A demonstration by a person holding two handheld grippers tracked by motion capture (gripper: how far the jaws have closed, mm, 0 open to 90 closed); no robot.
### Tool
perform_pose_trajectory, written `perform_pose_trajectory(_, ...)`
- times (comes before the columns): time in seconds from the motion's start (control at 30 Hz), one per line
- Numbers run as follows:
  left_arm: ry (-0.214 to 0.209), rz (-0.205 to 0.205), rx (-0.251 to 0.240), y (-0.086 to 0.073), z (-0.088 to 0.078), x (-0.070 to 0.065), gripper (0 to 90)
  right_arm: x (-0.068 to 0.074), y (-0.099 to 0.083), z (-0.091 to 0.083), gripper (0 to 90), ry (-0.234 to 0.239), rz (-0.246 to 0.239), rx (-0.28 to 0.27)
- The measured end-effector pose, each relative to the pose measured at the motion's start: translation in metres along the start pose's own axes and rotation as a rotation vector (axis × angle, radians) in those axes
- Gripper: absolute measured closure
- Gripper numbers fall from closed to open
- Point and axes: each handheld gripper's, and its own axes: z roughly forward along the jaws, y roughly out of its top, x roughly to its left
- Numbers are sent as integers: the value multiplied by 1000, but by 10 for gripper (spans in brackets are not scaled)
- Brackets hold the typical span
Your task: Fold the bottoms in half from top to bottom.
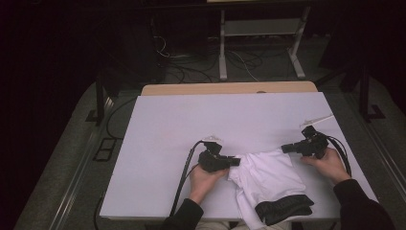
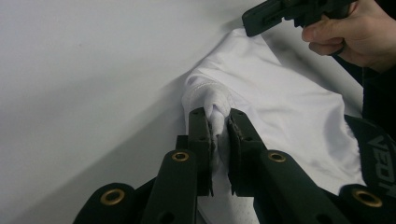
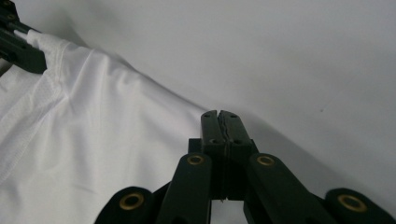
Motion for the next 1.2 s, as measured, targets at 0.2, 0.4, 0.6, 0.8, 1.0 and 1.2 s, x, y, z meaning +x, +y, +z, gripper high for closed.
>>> perform_pose_trajectory(0.2, 3, 20, -18, 6, -12, 0, 801, 7, 6, -7, 885, 7, -8, -59)
perform_pose_trajectory(0.4, 29, 46, -14, 15, -26, 8, 801, 13, 16, 2, 885, -14, -14, -65)
perform_pose_trajectory(0.6, 69, 79, -6, 22, -35, 17, 800, 17, 30, 13, 885, -29, -16, -71)
perform_pose_trajectory(0.8, 102, 99, 5, 28, -44, 29, 800, 20, 43, 27, 884, -41, -9, -77)
perform_pose_trajectory(1.0, 121, 134, 31, 38, -52, 40, 800, 23, 54, 40, 885, -51, -7, -86)
perform_pose_trajectory(1.2, 131, 163, 44, 47, -59, 51, 800, 26, 65, 49, 884, -54, -6, -92)
